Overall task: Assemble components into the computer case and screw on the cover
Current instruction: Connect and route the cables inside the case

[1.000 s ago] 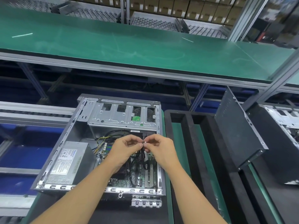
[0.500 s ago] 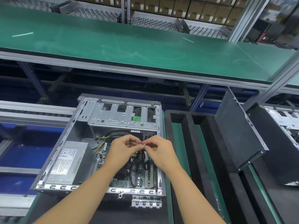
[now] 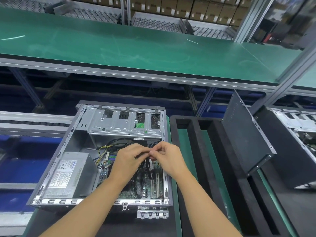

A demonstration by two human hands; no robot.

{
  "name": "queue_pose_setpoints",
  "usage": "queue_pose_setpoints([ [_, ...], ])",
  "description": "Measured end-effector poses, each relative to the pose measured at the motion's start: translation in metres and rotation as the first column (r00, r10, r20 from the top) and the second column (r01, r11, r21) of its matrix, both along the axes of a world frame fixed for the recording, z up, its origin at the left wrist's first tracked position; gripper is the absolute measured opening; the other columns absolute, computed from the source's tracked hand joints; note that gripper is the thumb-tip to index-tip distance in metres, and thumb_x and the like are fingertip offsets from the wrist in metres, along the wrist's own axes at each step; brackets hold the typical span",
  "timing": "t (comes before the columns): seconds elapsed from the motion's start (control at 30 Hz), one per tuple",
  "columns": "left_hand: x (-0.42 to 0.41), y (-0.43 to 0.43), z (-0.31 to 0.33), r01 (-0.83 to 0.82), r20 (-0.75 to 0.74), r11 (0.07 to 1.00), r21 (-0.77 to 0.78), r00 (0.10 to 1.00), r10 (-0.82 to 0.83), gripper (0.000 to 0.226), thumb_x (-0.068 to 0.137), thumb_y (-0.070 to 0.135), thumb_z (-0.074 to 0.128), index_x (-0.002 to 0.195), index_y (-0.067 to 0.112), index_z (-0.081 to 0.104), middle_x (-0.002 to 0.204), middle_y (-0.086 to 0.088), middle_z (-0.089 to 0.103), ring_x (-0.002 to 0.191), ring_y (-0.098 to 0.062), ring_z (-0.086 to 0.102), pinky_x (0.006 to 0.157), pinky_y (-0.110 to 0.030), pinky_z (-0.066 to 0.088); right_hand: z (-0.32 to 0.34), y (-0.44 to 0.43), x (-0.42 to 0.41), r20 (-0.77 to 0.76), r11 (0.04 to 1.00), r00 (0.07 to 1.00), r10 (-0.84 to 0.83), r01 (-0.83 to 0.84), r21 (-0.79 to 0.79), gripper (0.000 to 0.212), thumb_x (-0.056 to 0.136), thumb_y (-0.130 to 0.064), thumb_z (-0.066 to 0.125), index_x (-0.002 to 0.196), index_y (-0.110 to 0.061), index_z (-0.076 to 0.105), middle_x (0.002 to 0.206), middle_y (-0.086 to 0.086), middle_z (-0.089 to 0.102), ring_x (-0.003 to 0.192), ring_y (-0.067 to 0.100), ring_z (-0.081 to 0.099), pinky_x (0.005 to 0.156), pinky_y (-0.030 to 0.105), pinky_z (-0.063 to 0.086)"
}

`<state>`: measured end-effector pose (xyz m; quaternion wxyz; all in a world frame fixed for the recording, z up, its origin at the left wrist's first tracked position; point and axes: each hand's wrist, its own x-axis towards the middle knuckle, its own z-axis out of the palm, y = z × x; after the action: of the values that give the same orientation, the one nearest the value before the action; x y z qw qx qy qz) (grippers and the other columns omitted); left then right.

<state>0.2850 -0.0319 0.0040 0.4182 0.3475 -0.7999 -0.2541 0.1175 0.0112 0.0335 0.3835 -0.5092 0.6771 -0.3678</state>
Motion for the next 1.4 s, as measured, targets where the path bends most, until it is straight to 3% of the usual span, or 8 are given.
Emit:
queue_pose_setpoints([
  [0.27,0.000,0.000,-0.001,0.030,0.060,0.998,-0.063,0.998,-0.026,0.014,0.085,0.031,0.071,0.097,0.024,0.075,0.088,0.016,0.067,0.080,0.002,0.063,0.071,-0.018,0.053,0.005,0.000,0.000,-0.071,0.995,0.996,0.061,-0.055,0.084,0.019,0.101,-0.018,0.059,0.086,-0.030,0.062,0.093,-0.007,0.074,0.088,0.008,0.071,0.086,0.035,0.059],
  [0.5,-0.001,-0.002,-0.003,-0.021,0.100,1.000,0.010,0.995,0.020,0.019,0.080,0.010,0.075,0.085,0.025,0.065,0.087,0.018,0.056,0.080,-0.006,0.059,0.073,-0.014,0.043,0.004,0.010,0.014,-0.241,0.995,0.967,0.085,-0.094,-0.027,0.020,0.107,-0.022,0.038,0.089,-0.029,0.042,0.100,-0.009,0.052,0.082,0.014,0.063,0.078,0.043,0.054],
  [0.73,0.010,-0.005,-0.013,0.001,0.155,0.962,0.272,0.987,-0.045,0.022,0.083,0.019,0.072,0.081,0.037,0.059,0.090,0.013,0.059,0.086,-0.011,0.060,0.072,-0.013,0.042,0.005,0.012,0.010,-0.029,0.999,0.999,0.040,-0.040,-0.014,0.019,0.110,-0.019,0.033,0.099,-0.025,0.047,0.096,-0.003,0.066,0.071,0.000,0.058,0.068,0.016,0.050],
  [0.83,0.010,-0.005,-0.016,0.018,0.171,0.933,0.358,0.982,-0.085,0.023,0.084,0.020,0.072,0.077,0.036,0.057,0.089,0.016,0.059,0.084,-0.006,0.060,0.071,-0.011,0.042,0.004,0.014,0.008,0.075,0.998,0.997,0.030,-0.026,-0.056,0.020,0.110,-0.013,0.033,0.095,-0.020,0.043,0.104,-0.004,0.067,0.075,0.004,0.063,0.071,0.019,0.053],
  [0.97,0.006,-0.005,-0.021,0.028,0.163,0.906,0.422,0.981,-0.106,0.024,0.086,0.022,0.071,0.075,0.035,0.055,0.082,0.015,0.063,0.074,-0.006,0.061,0.064,-0.014,0.044,0.005,0.015,0.007,0.138,0.995,0.990,-0.008,0.021,-0.098,0.019,0.109,-0.006,0.031,0.096,-0.015,0.041,0.095,0.003,0.065,0.070,0.005,0.065,0.069,0.024,0.057],
  [1.07,0.005,-0.006,-0.022,0.005,0.166,0.871,0.492,0.981,-0.100,0.016,0.087,0.033,0.070,0.080,0.030,0.055,0.074,0.006,0.066,0.068,-0.020,0.061,0.064,-0.036,0.051,0.003,0.015,0.008,0.111,0.989,0.992,-0.058,0.072,-0.127,0.020,0.109,-0.006,0.031,0.095,-0.015,0.042,0.092,0.002,0.061,0.068,0.002,0.061,0.069,0.022,0.055],
  [1.2,0.006,-0.008,-0.022,0.024,0.099,0.824,0.566,0.990,-0.096,0.017,0.085,0.036,0.072,0.083,0.027,0.058,0.077,0.001,0.069,0.068,-0.037,0.062,0.058,-0.047,0.053,-0.001,0.018,0.009,0.123,0.976,0.985,-0.123,0.142,-0.166,0.020,0.107,-0.006,0.032,0.094,-0.015,0.045,0.089,-0.001,0.058,0.069,0.003,0.056,0.069,0.020,0.052],
  [1.4,0.004,-0.008,-0.021,0.065,0.024,0.755,0.653,0.994,-0.106,0.019,0.080,0.039,0.073,0.083,0.026,0.059,0.081,0.003,0.070,0.065,-0.027,0.060,0.062,-0.041,0.050,-0.006,0.022,0.011,0.043,0.978,0.994,-0.105,0.111,-0.174,0.022,0.108,-0.015,0.035,0.093,-0.028,0.042,0.084,-0.007,0.054,0.073,0.006,0.051,0.074,0.034,0.049],
])
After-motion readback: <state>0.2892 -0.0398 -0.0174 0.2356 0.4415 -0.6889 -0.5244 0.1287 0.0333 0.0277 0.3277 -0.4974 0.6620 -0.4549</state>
